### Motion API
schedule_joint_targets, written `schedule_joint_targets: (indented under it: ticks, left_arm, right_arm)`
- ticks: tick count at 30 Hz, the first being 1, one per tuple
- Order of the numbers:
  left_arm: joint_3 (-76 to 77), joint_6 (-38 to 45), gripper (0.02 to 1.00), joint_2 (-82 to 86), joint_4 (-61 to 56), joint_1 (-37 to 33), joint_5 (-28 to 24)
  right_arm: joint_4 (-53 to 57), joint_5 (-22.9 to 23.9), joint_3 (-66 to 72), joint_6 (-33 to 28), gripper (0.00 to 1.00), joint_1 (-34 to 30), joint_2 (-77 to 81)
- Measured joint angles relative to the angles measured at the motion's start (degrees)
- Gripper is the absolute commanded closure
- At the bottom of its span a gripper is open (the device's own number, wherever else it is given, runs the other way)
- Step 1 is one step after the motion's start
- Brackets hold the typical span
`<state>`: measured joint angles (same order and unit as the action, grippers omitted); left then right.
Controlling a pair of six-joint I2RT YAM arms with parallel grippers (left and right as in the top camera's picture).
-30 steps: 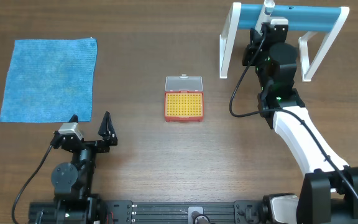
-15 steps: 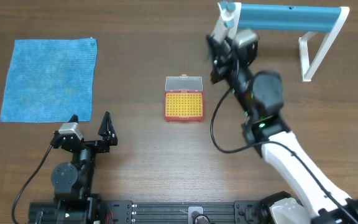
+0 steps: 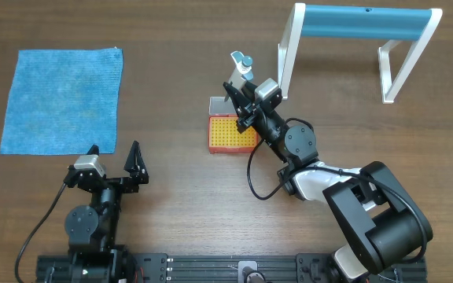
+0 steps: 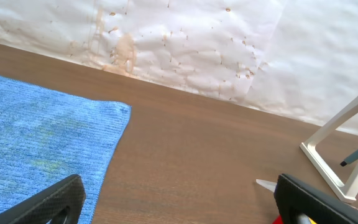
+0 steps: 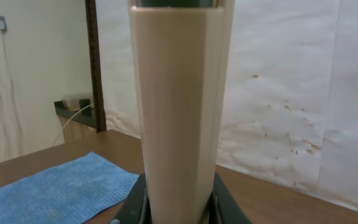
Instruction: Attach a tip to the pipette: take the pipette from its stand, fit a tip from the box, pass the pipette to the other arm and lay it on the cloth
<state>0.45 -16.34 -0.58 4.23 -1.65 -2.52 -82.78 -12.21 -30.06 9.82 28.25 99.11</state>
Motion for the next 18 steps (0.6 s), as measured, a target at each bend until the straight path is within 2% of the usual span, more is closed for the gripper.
schedule_joint_targets:
  ticks: [13,18]
  left_arm:
    - [0.00,0.00,0.031,0.02,0.00,0.00,0.00]
    - [0.00,0.00,0.031,0.00,0.00,0.00,0.00]
  right_arm:
    - [1.73,-1.92,5.64,0.00,0.921,0.44,0.00]
    - [1.73,-5.57,5.90,0.00,0.921,0.44,0.00]
